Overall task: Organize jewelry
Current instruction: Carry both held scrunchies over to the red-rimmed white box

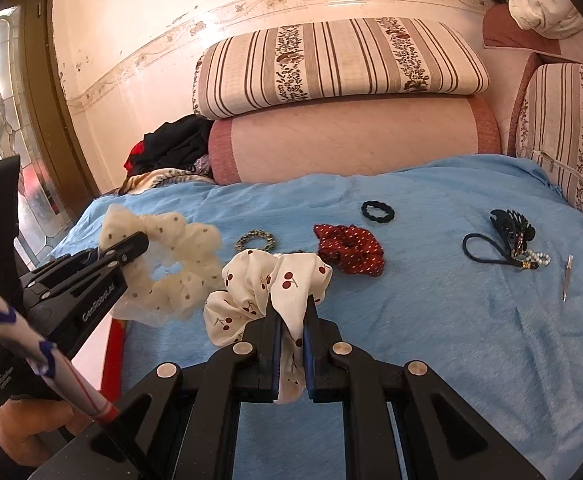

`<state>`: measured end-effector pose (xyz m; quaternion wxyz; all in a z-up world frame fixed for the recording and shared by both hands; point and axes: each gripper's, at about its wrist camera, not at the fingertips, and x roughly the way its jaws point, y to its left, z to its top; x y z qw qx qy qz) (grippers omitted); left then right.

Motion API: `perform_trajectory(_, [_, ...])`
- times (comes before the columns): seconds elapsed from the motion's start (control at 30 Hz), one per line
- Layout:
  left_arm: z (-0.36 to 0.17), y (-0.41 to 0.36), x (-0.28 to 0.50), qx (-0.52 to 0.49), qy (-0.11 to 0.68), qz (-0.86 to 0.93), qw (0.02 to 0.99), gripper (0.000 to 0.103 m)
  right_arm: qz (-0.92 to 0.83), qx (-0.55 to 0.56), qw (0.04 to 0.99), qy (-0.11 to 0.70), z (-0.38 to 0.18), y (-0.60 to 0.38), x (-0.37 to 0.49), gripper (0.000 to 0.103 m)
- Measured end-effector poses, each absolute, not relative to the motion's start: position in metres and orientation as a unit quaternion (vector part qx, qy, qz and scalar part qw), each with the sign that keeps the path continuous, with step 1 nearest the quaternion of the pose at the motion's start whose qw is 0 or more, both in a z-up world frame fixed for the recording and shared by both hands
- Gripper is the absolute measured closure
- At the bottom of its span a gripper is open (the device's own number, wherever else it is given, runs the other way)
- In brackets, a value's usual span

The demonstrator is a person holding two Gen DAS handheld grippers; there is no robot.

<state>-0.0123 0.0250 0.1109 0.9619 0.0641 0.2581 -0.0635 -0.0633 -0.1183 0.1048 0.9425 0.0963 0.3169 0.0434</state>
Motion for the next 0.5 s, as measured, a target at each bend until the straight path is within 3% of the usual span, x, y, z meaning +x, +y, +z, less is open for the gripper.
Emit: perform_trajectory(0.5, [0.134, 0.065, -0.023, 0.034, 0.245, -0.043, 0.968, 0.093, 0.036, 0.081, 0.937, 0.338, 0.111, -0.076, -0.074, 0.093])
